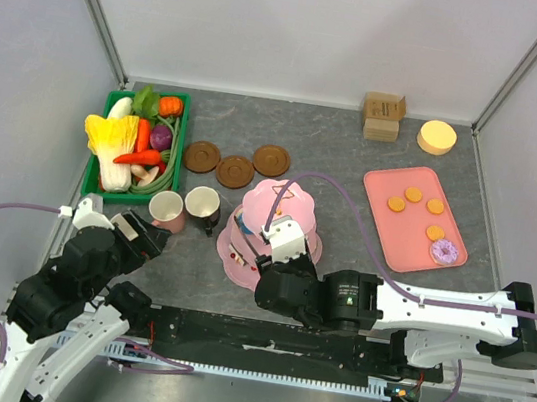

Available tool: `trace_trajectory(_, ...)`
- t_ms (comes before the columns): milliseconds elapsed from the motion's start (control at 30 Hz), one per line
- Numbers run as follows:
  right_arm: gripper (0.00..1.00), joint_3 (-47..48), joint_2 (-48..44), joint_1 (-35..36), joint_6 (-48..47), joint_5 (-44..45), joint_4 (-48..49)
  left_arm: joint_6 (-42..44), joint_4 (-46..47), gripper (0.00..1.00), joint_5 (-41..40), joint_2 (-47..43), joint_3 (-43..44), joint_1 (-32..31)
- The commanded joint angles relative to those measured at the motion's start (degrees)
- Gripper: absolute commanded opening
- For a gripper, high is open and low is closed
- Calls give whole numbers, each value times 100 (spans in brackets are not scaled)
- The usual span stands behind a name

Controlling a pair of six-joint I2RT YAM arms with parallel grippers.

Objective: Serve the afternoon tea

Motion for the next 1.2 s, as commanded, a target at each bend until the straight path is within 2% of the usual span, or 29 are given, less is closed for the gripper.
trace_trajectory(0, 59, 46, 51, -20, 119, 319, 209, 127, 159, 99, 47, -49, -25, 13)
trace_trajectory(267, 60, 81, 104, -38, 110, 310, 226, 127, 159, 99, 47, -49, -25, 13)
trace_trajectory(600, 61, -41, -326, -29, 277, 73, 33, 127, 159, 99, 47, -40, -34, 13)
trace_trajectory(1167, 60, -323, -1231, -38, 31, -964, 51, 101, 160, 99, 47, 13, -42, 13)
